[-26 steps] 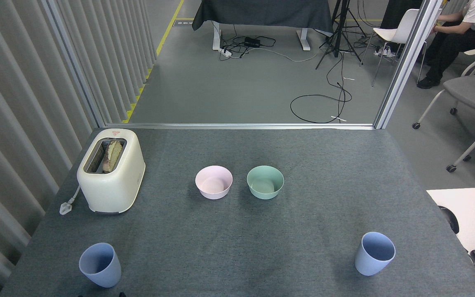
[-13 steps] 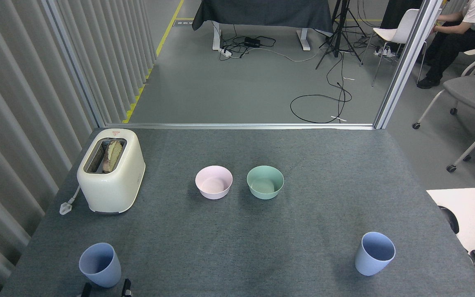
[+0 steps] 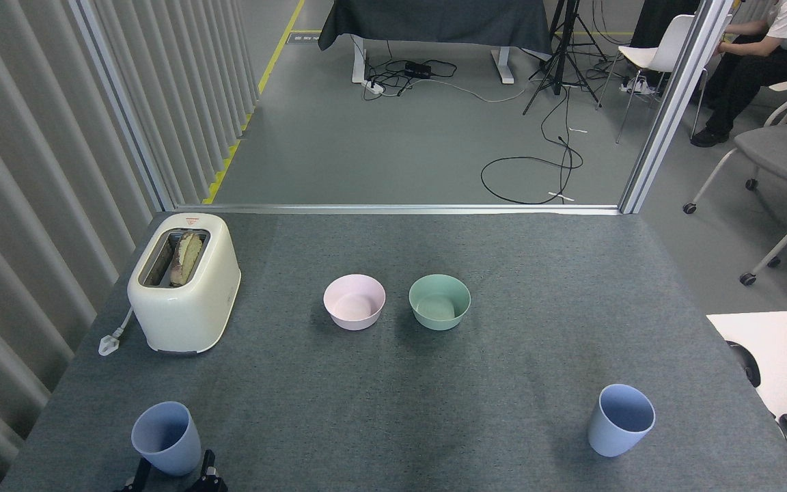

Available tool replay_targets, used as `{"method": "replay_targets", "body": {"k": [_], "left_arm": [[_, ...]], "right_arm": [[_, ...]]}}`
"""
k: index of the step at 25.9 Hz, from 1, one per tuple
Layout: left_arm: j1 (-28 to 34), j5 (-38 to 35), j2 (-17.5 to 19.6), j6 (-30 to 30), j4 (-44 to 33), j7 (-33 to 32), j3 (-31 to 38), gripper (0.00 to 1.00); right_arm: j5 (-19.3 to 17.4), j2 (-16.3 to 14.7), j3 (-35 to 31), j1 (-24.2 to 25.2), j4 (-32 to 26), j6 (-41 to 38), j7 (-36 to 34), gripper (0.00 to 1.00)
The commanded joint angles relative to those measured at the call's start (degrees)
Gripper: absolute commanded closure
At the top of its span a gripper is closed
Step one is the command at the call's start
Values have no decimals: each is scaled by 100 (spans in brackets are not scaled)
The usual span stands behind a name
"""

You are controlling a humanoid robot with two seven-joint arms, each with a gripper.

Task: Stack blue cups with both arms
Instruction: 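Reach the left gripper to the blue cup nearest it and grasp it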

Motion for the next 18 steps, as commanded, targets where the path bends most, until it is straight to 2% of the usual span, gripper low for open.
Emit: {"method": "replay_targets", "body": {"k": [1, 18], "left_arm": [[-153, -9, 3, 6, 152, 6, -2, 0], [-267, 35, 12, 120, 336, 14, 60, 0]], "right_arm": [[0, 0, 7, 0, 19, -2, 4, 0], [0, 0, 7, 9, 19, 7, -4, 0]]}}
